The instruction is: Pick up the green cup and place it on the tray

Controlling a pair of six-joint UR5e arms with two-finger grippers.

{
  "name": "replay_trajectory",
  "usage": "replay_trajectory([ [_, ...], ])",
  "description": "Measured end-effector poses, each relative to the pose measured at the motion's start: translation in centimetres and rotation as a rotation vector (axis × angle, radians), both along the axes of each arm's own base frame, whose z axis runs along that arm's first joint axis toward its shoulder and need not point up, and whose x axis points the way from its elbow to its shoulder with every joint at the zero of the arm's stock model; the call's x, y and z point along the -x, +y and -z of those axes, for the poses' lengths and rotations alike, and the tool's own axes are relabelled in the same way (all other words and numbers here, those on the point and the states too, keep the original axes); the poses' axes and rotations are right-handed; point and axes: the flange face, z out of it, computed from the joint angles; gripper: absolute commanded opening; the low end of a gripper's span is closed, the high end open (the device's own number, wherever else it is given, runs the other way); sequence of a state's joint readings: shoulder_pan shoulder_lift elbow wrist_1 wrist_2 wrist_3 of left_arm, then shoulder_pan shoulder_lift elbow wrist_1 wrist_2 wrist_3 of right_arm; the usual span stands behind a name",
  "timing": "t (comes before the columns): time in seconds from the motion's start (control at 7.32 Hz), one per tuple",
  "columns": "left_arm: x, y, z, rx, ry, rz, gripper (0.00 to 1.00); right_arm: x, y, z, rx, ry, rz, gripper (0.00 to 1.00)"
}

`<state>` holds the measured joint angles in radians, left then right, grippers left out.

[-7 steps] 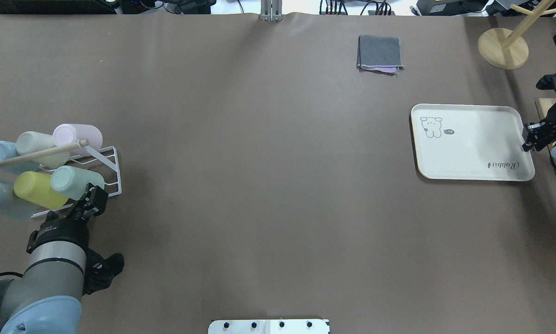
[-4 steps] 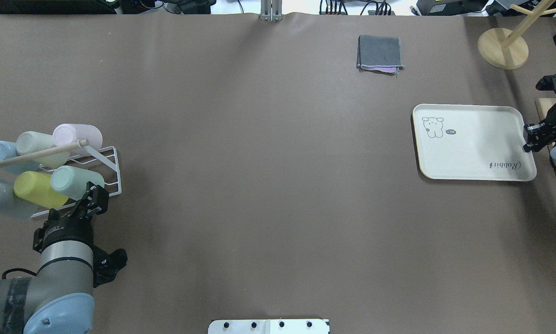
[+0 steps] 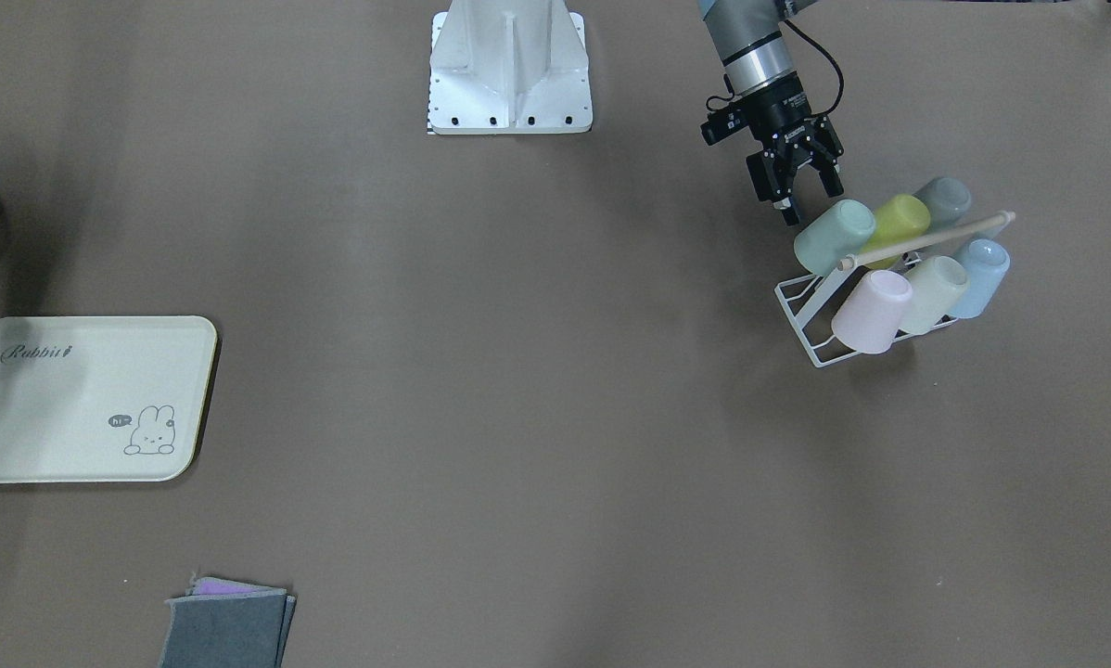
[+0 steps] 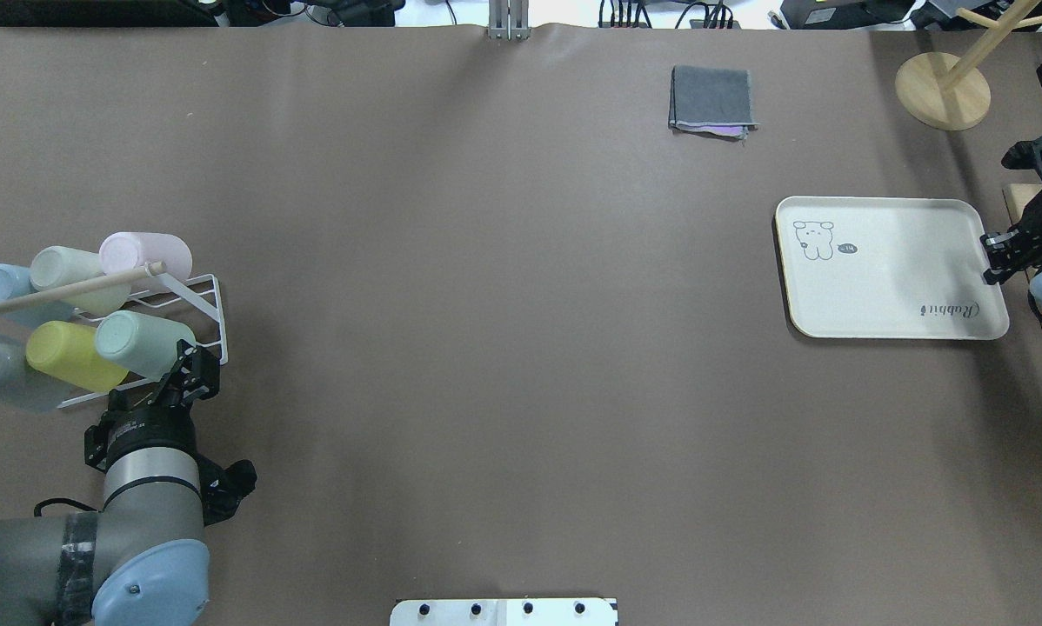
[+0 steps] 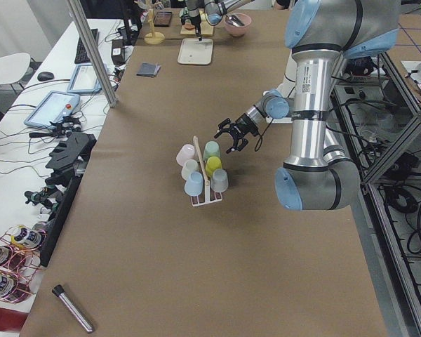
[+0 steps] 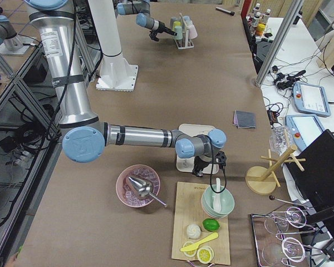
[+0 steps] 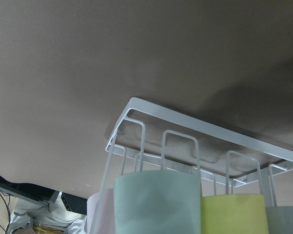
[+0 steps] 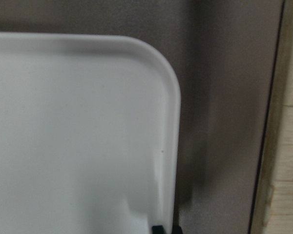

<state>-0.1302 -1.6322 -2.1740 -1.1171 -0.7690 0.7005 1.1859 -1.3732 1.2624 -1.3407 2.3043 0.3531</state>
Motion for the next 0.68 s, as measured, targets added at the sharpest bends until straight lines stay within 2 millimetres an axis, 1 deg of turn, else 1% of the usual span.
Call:
replay_trajectory([
  [0.41,0.1,-1.3,-0.7,-0.001,-0.023,0.031,0.98,0.1,0.0,0.4,0.004,-0.019,-0.002,0.0],
  [0.68,0.1,-2.1,-1.5,0.001,-0.024,0.064,0.98,-0.1,0.2,0.9,0.038,-0.086,-0.007,0.0],
])
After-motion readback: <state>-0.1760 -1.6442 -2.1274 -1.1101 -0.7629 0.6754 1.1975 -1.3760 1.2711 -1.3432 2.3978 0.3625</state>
